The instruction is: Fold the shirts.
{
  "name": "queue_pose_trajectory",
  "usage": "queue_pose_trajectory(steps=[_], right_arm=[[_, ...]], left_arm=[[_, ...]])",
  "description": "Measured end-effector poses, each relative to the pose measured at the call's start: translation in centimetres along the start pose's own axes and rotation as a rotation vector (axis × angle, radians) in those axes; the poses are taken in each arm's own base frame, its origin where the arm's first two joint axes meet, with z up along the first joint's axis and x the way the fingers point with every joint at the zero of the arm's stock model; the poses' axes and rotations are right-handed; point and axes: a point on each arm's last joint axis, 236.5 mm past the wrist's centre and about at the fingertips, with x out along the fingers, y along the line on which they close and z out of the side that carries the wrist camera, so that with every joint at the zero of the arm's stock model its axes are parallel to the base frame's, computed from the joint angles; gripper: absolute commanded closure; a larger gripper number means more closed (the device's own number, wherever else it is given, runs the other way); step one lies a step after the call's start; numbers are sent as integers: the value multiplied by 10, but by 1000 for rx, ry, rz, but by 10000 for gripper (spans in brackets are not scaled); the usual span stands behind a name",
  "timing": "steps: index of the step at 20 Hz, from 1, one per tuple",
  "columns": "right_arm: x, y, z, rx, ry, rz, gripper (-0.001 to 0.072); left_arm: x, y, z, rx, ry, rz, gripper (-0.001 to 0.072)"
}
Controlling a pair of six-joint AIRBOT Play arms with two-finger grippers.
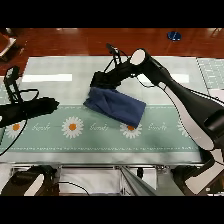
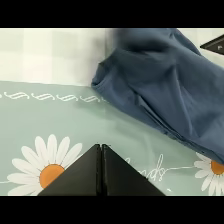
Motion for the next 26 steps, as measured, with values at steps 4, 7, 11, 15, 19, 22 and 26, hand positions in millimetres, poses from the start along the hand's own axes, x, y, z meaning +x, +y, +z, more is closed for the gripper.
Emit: queue_pose_trajectory(steps=[4,7,11,15,19,22,26], right_arm=[[-94,-19,6,-19,-4,-57,88],[-210,-72,-20,0,-72,-347,90],[-289,-135,-98,208,-281,-624,96],[-238,-178,-165,456,-410,-528,96],[-169,-191,-190,608,-345,-317,96],[-133,-192,-193,662,-251,-198,97],[-101,-192,-177,656,-161,-123,227]], left_arm=[[5,1,0,-13,1,-2,684],[7,0,0,-24,2,-10,684],[8,-3,1,-41,-5,-27,684],[13,-6,-1,-70,-5,-49,684],[19,-5,-9,-90,14,-54,683],[23,-3,-11,-100,24,-53,684],[26,-2,-13,-106,32,-52,684]])
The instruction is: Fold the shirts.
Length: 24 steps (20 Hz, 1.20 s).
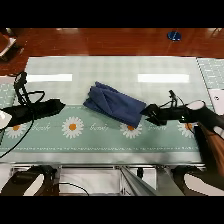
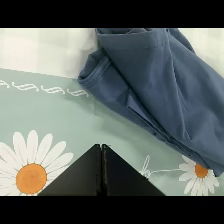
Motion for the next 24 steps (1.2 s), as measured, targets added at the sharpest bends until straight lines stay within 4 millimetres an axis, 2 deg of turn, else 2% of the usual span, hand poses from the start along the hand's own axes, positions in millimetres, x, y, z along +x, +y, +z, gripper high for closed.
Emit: queue_pose_trajectory(steps=[1,3,4,7,10,13,17,19,21,24], right_arm=[[9,5,3,-10,23,5,312],[26,17,2,-45,80,13,640],[34,24,3,-74,104,18,691],[40,55,18,-187,123,45,692],[20,102,41,-350,113,65,692],[-21,153,66,-527,75,20,692],[-102,208,100,-672,-57,-66,691],[-147,217,115,-683,-136,-128,692],[-192,216,124,-655,-209,-171,691],[-257,197,134,-557,-314,-224,691]], left_arm=[[0,0,0,-1,0,0,684],[1,0,2,-2,-6,0,684],[1,0,2,-1,-8,0,684],[1,0,3,-3,-13,0,684],[1,0,4,-3,-14,0,683],[1,0,4,-3,-16,0,683],[1,0,5,-3,-21,0,683],[1,0,6,-3,-22,0,683],[1,0,6,-3,-23,0,683],[1,0,6,-3,-24,-1,683]])
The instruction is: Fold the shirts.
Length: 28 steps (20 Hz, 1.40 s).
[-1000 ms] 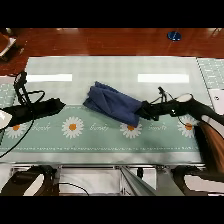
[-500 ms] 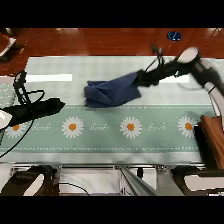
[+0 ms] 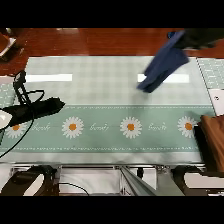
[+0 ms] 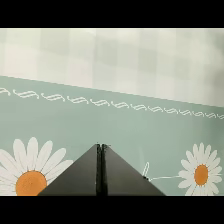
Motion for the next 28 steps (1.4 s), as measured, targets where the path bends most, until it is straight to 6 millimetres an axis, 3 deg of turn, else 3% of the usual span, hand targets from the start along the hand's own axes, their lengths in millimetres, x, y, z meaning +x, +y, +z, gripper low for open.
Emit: queue_pose_trajectory(steps=[4,9,14,20,21,22,23,25,28], right_arm=[[-70,-54,-3,206,-91,-95,691],[-139,-115,-44,484,-140,-227,691],[-181,-163,-123,727,-153,-392,691],[-225,-202,-250,1000,-147,-689,690],[-229,-203,-269,1047,-141,-729,649],[-230,-204,-287,1093,-129,-763,334],[-230,-205,-303,1133,-110,-795,86],[-227,-206,-330,1197,-66,-841,91],[-222,-211,-342,1200,-34,-860,100]], left_arm=[[0,0,0,0,0,0,683],[0,-2,3,-8,-13,-10,683],[0,-4,6,8,-24,-18,684],[-1,-5,22,23,-93,-22,683],[-1,-6,25,22,-106,-25,684],[-1,-7,28,19,-119,-28,683],[-2,-7,31,16,-130,-30,683],[-2,-8,35,11,-146,-35,683],[-2,-8,40,10,-169,-37,684]])
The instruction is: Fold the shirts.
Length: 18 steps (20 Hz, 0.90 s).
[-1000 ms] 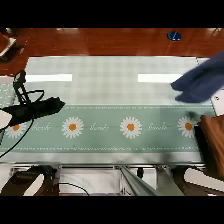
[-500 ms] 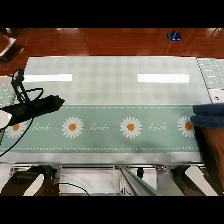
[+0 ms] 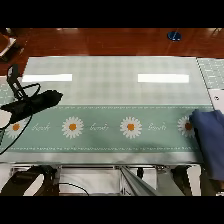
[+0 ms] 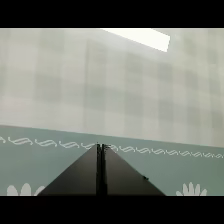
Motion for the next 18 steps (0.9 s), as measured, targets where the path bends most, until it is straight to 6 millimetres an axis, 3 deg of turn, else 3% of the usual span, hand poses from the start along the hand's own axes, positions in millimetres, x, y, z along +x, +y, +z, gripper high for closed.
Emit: queue_pose_trajectory(steps=[1,2,4,6,8,10,12,13,15,18], right_arm=[[1,1,6,-16,-19,-3,139],[-1,5,14,-33,-44,2,282],[-11,28,41,-89,-127,56,697],[-31,81,70,-187,-219,208,691],[-58,163,80,-332,-282,443,691],[-86,252,57,-531,-294,675,690],[-90,310,8,-741,-248,773,692],[-80,331,-23,-853,-211,776,694],[-38,351,-79,-1037,-143,706,694],[24,359,-127,-1169,-88,597,692]], left_arm=[[0,0,5,4,-17,0,684],[-2,-2,12,11,-40,-4,684],[-8,-11,35,32,-95,-15,684],[-19,-29,69,69,-158,-39,684],[-31,-58,106,122,-195,-76,684],[-40,-92,131,187,-183,-123,684],[-41,-120,134,253,-125,-163,685],[-37,-128,127,286,-85,-168,685],[-14,-119,88,336,52,-110,684],[20,-74,38,352,201,37,683]])
